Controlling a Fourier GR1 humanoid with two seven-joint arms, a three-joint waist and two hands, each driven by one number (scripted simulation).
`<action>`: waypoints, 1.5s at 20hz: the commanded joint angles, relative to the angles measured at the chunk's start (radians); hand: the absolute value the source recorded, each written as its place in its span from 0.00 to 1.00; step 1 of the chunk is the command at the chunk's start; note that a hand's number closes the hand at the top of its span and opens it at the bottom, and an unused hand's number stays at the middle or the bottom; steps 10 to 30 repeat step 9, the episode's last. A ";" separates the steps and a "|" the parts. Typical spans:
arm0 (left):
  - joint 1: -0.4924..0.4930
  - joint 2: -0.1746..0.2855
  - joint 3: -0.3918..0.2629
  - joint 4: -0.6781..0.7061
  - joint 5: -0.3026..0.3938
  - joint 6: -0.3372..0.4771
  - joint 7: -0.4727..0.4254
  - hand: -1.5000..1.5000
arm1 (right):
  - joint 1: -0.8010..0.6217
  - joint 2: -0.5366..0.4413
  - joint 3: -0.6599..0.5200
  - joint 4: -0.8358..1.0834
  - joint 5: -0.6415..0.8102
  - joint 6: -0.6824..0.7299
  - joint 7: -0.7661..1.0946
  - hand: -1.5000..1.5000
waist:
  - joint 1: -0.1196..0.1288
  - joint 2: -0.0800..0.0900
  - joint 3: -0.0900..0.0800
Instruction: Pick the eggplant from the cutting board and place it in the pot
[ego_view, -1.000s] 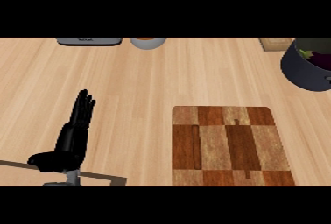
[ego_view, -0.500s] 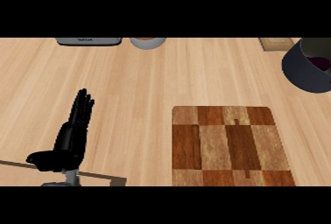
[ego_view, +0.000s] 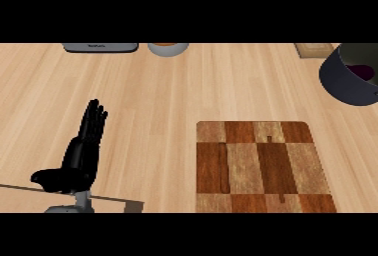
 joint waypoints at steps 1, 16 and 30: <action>0.081 0.011 -0.014 -0.069 0.008 -0.033 -0.003 0.50 | 0.050 -0.034 -0.027 0.043 -0.079 0.023 -0.060 0.00 | 0.005 0.000 0.000; 0.065 -0.004 0.001 -0.044 -0.005 -0.012 0.001 0.50 | 0.125 -0.067 -0.071 0.046 -0.202 0.006 -0.117 0.00 | 0.000 -0.001 0.000; 0.065 -0.004 0.001 -0.044 -0.005 -0.012 0.001 0.50 | 0.125 -0.067 -0.071 0.046 -0.202 0.006 -0.117 0.00 | 0.000 -0.001 0.000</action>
